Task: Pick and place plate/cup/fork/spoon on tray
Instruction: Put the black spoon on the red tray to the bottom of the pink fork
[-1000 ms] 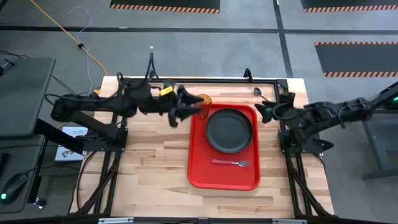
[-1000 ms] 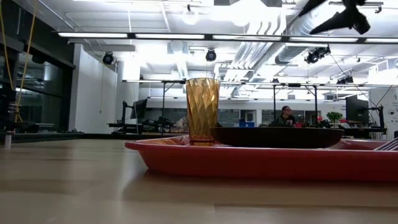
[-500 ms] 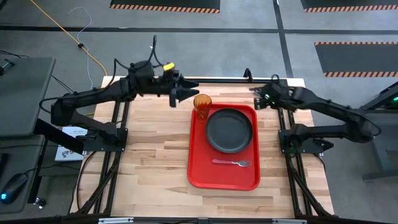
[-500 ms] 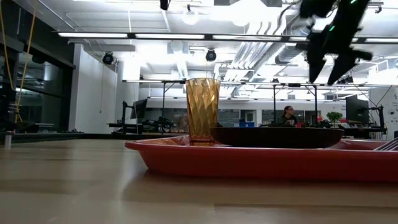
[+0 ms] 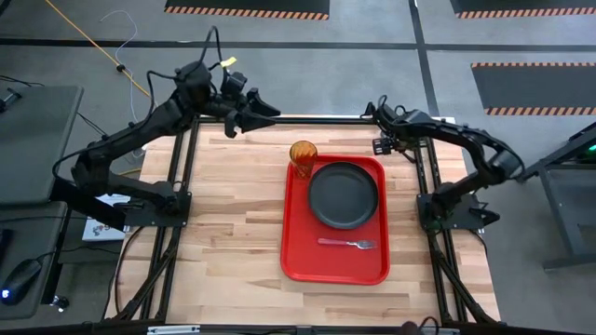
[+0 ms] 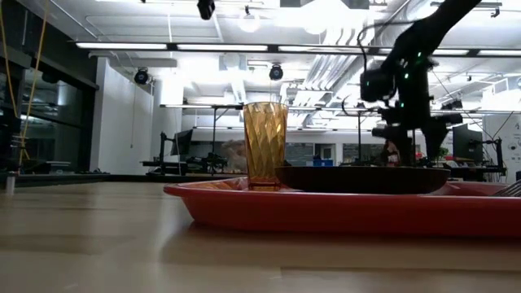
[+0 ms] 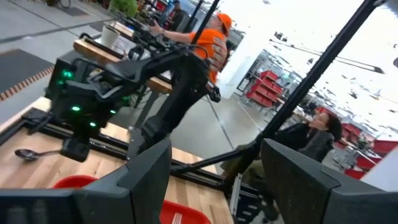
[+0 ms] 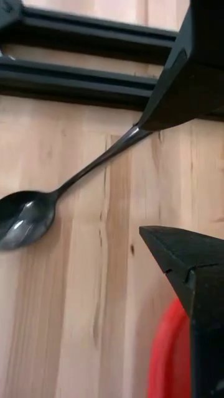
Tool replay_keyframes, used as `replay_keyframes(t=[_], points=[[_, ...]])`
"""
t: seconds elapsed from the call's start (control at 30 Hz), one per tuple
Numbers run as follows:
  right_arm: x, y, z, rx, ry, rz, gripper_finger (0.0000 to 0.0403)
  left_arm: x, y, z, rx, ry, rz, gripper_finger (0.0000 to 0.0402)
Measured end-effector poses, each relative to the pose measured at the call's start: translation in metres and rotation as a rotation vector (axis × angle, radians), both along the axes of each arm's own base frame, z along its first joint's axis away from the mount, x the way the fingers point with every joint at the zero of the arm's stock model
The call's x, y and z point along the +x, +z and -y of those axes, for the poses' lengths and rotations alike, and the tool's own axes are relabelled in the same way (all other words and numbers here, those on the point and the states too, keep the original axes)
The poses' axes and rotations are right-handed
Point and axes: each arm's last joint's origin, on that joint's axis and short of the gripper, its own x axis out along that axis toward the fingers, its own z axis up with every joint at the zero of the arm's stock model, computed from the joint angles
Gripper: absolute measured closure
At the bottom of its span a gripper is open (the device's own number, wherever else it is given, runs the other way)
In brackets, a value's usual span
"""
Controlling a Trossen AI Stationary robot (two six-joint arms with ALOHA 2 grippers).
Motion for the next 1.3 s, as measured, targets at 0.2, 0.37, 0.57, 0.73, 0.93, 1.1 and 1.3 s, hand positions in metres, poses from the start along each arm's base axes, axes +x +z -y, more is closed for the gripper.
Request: replay_keyframes(t=[0.2,0.37,0.57,0.73,0.93,1.1,1.3], points=[[-0.006,-0.025,0.024,0.065,-0.049,0.005,0.0148,-0.003,0.000,-0.004,-0.001,-0.015,0.000,0.0163],[-0.008,-0.034,0.036,0.087,-0.044,-0.001,0.0148,-0.003,0.000,-0.004,-0.041,-0.016,-0.008,0.0163],[-0.005,-0.036,0.041,0.057,-0.080,-0.016,0.0148,-0.003,0.001,-0.004,-0.066,-0.007,-0.007,0.0163],[-0.004,-0.038,0.046,-0.011,-0.168,-0.019,0.0148,-0.001,0.001,-0.002,-0.079,0.022,-0.007,0.0163],[0.000,-0.041,0.053,-0.034,-0.254,-0.019,0.0148,0.002,0.001,0.003,-0.080,0.010,-0.008,0.0163],[0.003,-0.044,0.056,-0.113,-0.384,-0.013,0.0148,0.005,0.001,0.008,-0.096,-0.012,-0.013,0.0163],[0.003,-0.043,0.058,-0.164,-0.453,0.007,0.0148,0.006,0.001,0.011,-0.099,-0.024,-0.014,0.0163]])
